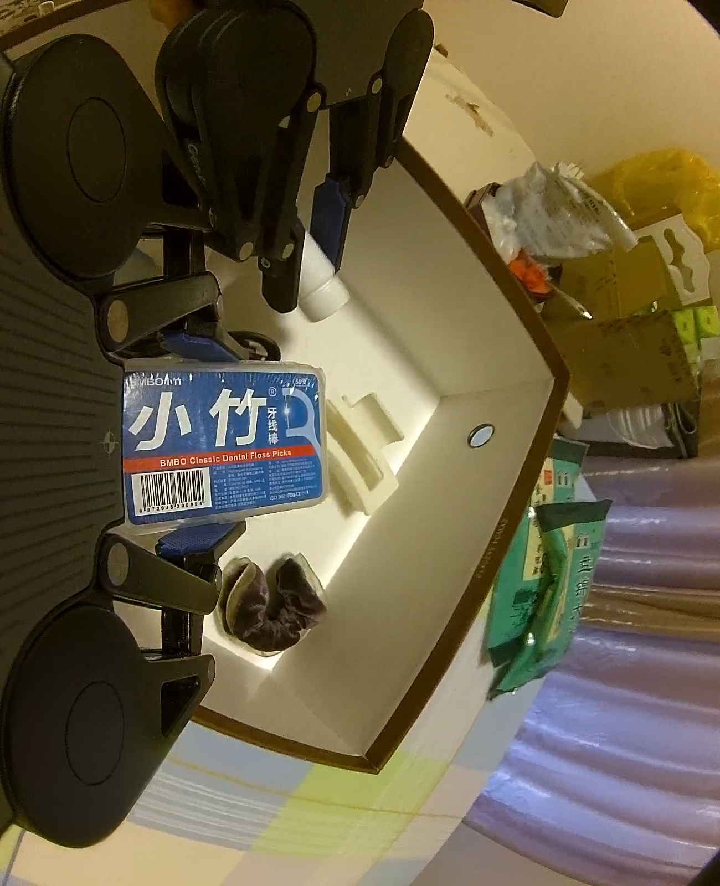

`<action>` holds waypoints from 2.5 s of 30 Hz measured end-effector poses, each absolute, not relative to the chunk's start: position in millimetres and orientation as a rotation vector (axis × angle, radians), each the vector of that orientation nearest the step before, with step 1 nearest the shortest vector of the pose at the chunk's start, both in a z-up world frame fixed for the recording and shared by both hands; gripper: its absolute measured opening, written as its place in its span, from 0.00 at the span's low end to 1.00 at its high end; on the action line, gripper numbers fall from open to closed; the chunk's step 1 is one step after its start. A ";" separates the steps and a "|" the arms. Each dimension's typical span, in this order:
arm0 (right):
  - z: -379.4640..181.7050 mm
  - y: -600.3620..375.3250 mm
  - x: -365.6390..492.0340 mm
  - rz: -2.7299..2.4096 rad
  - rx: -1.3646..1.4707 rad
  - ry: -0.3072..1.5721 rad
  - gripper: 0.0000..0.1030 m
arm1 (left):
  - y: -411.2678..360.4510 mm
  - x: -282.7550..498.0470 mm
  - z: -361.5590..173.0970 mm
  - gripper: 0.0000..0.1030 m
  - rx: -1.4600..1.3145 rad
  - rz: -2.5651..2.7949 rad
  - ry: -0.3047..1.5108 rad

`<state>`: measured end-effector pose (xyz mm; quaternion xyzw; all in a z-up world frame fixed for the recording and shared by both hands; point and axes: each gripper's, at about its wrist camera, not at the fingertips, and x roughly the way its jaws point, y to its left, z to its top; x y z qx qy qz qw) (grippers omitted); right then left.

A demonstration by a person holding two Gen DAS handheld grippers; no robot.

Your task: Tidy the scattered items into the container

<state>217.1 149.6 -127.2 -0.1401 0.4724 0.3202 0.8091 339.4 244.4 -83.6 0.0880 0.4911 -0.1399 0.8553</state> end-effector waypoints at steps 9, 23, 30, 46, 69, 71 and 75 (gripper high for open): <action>-130.3 150.9 221.1 0.678 -0.307 1.016 0.53 | 244.1 341.3 -81.4 0.27 0.178 -0.306 1.027; -100.8 129.3 210.0 0.731 -0.223 0.897 0.78 | 253.0 324.3 -43.4 0.51 0.153 -0.238 0.980; -76.5 113.0 181.7 0.744 -0.205 0.830 0.95 | 251.1 302.3 -21.5 0.72 0.163 -0.238 0.942; -43.3 76.9 126.4 0.693 -0.151 0.758 0.98 | 242.5 234.9 14.8 0.95 0.161 -0.136 0.858; -30.1 20.5 49.6 0.785 -0.193 0.739 0.98 | 207.2 135.2 43.0 0.99 0.127 -0.017 0.795; -30.3 15.6 46.2 0.792 -0.192 0.742 0.98 | 201.8 128.3 42.3 0.99 0.133 -0.006 0.796; -31.9 6.9 39.7 0.808 -0.189 0.751 0.98 | 194.5 116.8 40.0 0.99 0.116 0.001 0.809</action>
